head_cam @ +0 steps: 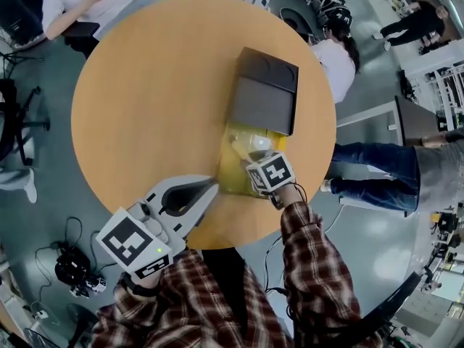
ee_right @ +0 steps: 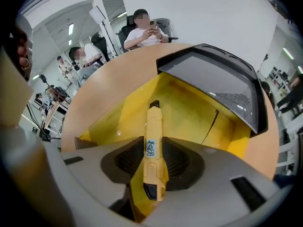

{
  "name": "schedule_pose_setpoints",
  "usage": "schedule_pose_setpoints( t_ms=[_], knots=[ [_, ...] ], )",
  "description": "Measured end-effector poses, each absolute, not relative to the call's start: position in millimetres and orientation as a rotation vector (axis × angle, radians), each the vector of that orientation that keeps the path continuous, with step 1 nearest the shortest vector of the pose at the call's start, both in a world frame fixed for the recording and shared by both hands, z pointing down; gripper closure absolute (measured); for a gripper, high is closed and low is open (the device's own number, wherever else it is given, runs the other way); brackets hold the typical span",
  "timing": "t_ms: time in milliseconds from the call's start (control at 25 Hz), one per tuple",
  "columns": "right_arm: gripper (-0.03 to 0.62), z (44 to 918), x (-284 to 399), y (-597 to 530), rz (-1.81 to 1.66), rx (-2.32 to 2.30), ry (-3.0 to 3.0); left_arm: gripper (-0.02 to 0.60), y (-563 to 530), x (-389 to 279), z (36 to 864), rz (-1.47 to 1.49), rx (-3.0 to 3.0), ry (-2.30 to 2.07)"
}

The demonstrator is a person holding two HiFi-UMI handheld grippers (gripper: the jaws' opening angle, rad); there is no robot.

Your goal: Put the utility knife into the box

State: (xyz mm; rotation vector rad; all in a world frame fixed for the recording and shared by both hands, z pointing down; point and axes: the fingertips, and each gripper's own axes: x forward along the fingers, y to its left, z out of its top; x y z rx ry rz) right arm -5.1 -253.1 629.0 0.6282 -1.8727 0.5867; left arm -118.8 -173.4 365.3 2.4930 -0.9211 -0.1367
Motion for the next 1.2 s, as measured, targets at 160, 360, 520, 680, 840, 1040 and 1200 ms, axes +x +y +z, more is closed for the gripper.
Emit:
schedule_pose_setpoints(
  t_ms=[160, 360, 520, 680, 840, 1040, 1200],
  knots=[
    [0.471, 612.5, -5.0, -256.3, 0.647, 0.698, -1.943, 0.571, -174.2, -116.6, 359.0, -0.145, 2.514, -0.907],
    [0.471, 551.3, -12.5, -260.9, 0.742, 0.852, -2.135, 0.571, -176.4, -110.1, 344.6, -0.154, 2.567, -0.887],
    [0.471, 484.3, -12.9, -260.2, 0.732, 0.952, -2.304, 0.571, -181.0, -99.2, 323.3, -0.163, 2.628, -0.861],
    [0.495, 422.7, -6.2, -254.2, 0.656, 1.068, -2.435, 0.571, -184.8, -88.9, 303.4, -0.168, 2.682, -0.842],
    [0.558, 374.0, 6.6, -237.9, 0.596, 1.188, -2.535, 0.571, -184.8, -75.6, 288.9, -0.17, 2.719, -0.832],
    [0.58, 334.9, 12.6, -212.2, 0.536, 1.276, -2.615, 0.571, -181.7, -64.3, 279.5, -0.167, 2.752, -0.806],
    [0.581, 312.9, 14.3, -199.2, 0.473, 1.3, -2.65, 0.571, -177.7, -56.4, 276.1, -0.162, 2.76, -0.79]
  ],
)
